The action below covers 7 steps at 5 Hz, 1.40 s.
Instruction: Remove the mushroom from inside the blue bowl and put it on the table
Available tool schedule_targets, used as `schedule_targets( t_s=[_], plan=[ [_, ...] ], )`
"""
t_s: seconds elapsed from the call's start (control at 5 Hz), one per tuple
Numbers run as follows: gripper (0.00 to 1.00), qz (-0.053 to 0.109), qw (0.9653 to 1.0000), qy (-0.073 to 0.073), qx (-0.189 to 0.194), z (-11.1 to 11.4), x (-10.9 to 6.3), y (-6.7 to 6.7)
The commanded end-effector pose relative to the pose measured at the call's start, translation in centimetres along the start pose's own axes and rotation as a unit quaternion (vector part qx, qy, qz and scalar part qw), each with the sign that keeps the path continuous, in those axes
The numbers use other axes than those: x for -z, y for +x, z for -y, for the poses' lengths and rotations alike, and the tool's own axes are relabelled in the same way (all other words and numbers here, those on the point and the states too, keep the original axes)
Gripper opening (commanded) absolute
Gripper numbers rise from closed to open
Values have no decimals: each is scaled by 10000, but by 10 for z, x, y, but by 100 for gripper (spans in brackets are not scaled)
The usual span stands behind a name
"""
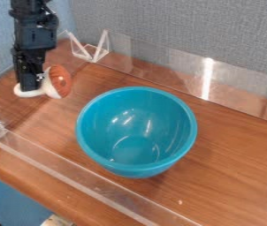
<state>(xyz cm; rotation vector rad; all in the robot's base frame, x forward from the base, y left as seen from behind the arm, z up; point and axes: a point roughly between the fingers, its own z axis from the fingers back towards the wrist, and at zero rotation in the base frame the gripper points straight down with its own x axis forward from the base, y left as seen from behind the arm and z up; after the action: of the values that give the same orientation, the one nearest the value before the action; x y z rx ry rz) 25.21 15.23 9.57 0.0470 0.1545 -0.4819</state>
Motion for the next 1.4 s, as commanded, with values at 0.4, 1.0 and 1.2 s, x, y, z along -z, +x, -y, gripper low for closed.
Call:
schedule_targets(
  t_s=[0.4, 1.0, 1.2],
  plan=[
    [0, 152, 9995, 259, 83, -12, -11, 2],
    [0, 122, 9993, 302, 170, -16, -11, 0],
    [0, 89, 9993, 326, 171, -19, -13, 0]
  ],
)
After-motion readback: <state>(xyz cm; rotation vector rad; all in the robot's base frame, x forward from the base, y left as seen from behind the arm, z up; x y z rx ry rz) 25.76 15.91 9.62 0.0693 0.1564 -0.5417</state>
